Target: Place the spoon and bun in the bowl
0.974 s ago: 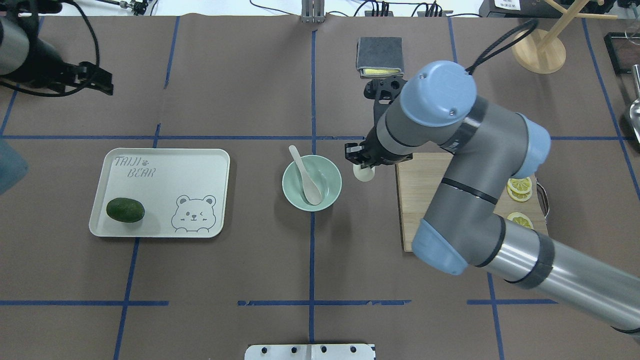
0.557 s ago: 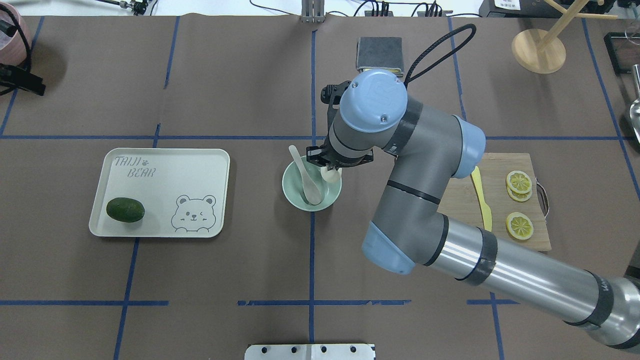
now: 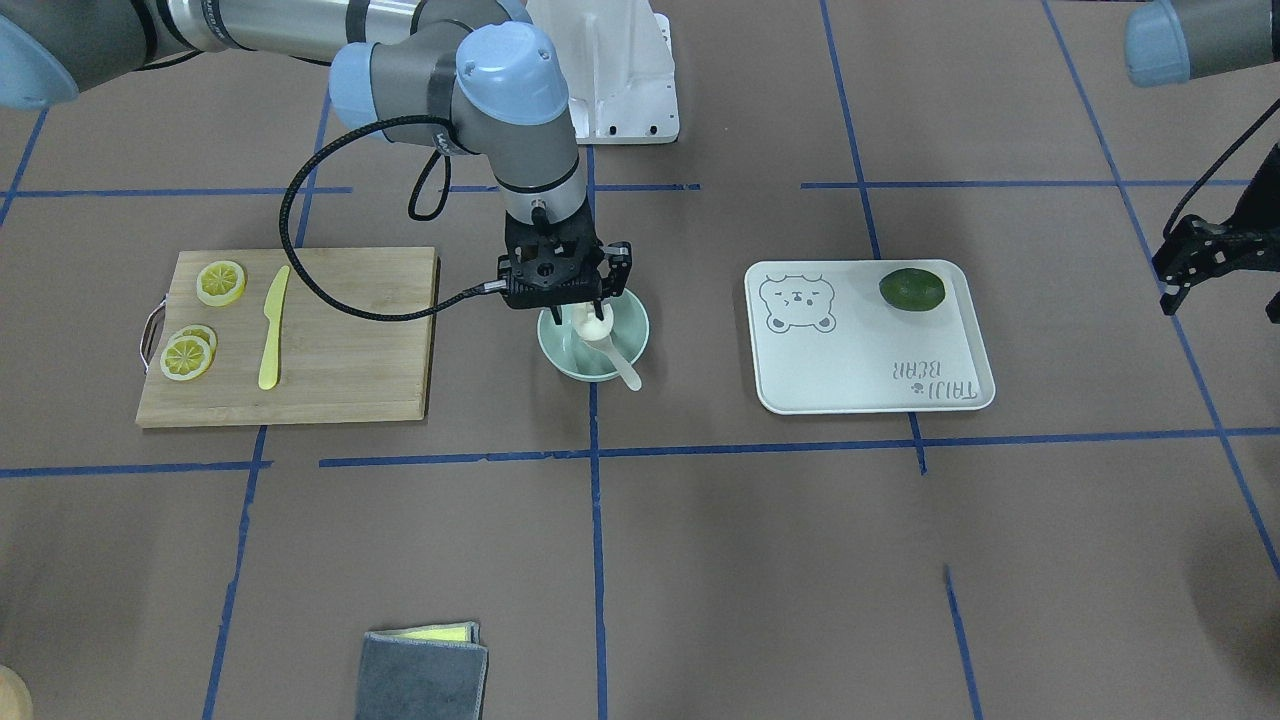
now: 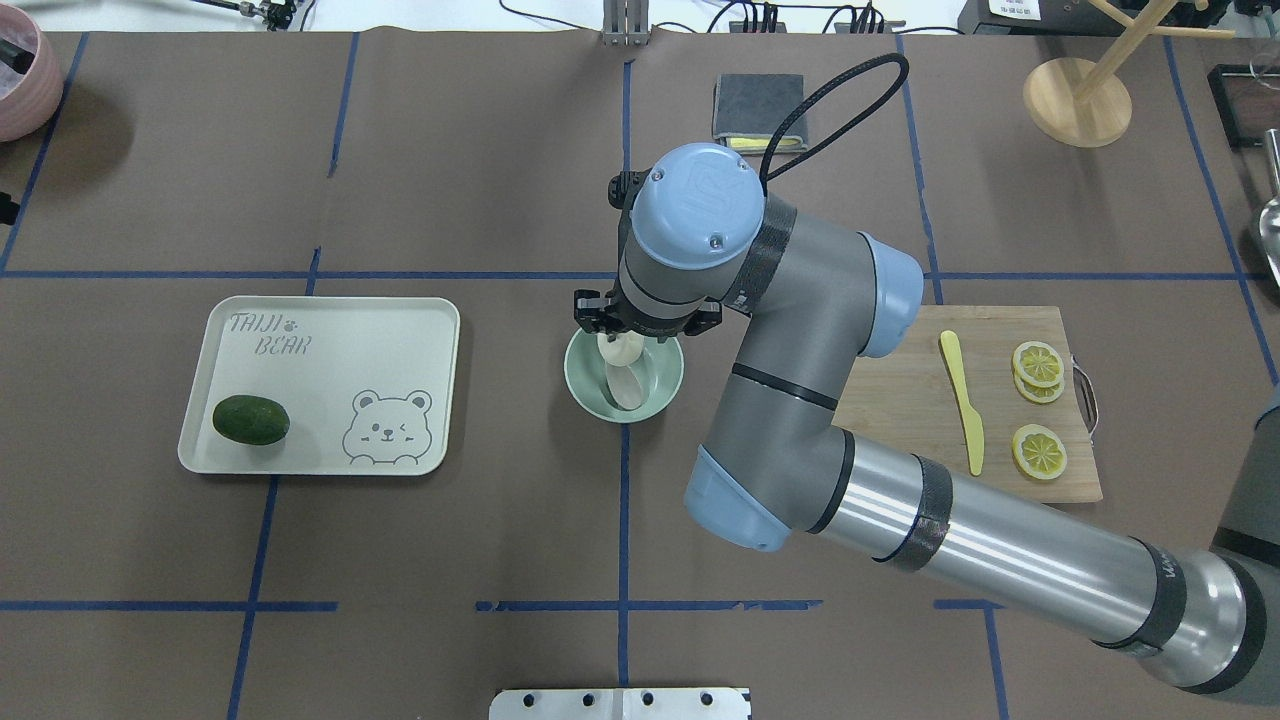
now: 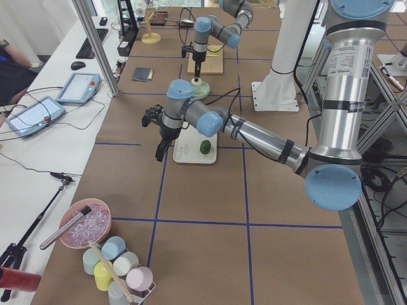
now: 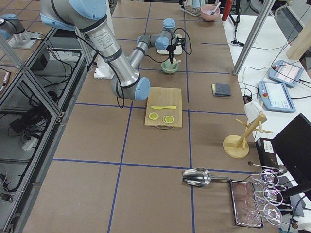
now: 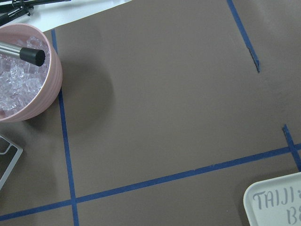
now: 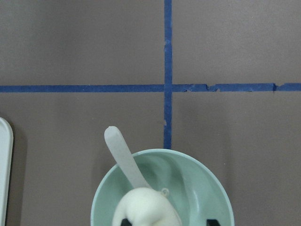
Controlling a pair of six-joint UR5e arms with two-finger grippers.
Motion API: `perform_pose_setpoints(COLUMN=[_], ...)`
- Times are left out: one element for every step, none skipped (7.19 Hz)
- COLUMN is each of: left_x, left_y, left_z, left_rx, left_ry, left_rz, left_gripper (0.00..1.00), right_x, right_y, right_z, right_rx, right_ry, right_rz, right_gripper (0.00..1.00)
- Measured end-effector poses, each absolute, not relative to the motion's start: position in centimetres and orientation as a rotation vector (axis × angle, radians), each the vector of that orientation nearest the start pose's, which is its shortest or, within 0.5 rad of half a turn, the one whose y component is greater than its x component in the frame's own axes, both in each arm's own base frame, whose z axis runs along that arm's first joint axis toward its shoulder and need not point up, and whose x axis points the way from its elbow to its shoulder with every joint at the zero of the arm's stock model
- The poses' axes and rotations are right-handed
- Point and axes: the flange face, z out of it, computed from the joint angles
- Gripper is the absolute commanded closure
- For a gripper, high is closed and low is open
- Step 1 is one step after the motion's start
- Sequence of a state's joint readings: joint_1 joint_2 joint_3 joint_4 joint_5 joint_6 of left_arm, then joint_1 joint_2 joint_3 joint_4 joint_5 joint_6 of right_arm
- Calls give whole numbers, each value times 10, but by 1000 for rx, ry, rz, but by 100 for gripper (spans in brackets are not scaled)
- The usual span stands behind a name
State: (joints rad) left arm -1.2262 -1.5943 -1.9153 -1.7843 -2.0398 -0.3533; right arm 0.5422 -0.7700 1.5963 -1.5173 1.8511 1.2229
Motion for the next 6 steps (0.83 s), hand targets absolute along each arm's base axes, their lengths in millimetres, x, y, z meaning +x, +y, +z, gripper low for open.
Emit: perform_pose_setpoints(left_x=[79, 70, 66, 65, 60, 46], left_y=[-503, -500, -498, -498, -499, -501], left_z=[480, 491, 498, 502, 506, 514], left_rx=[374, 367, 357, 351, 350, 352], left_ry=[619, 618, 623, 625, 622, 612], left_rz=[138, 149, 155, 157, 160, 168], left_gripper=[0, 0, 0, 0, 0, 0], right_x=[-552, -552, -552, -552, -550, -538], right_y=[-456, -455, -455, -455, -456, -459], right_z=[151, 149, 149, 149, 148, 150], right_rx=[138, 139, 139, 140, 142, 144], right_ry=[-905, -908, -908, -908, -909, -903], right_rz=[62, 62, 62, 61, 61, 70], right_gripper=[0, 0, 0, 0, 0, 0])
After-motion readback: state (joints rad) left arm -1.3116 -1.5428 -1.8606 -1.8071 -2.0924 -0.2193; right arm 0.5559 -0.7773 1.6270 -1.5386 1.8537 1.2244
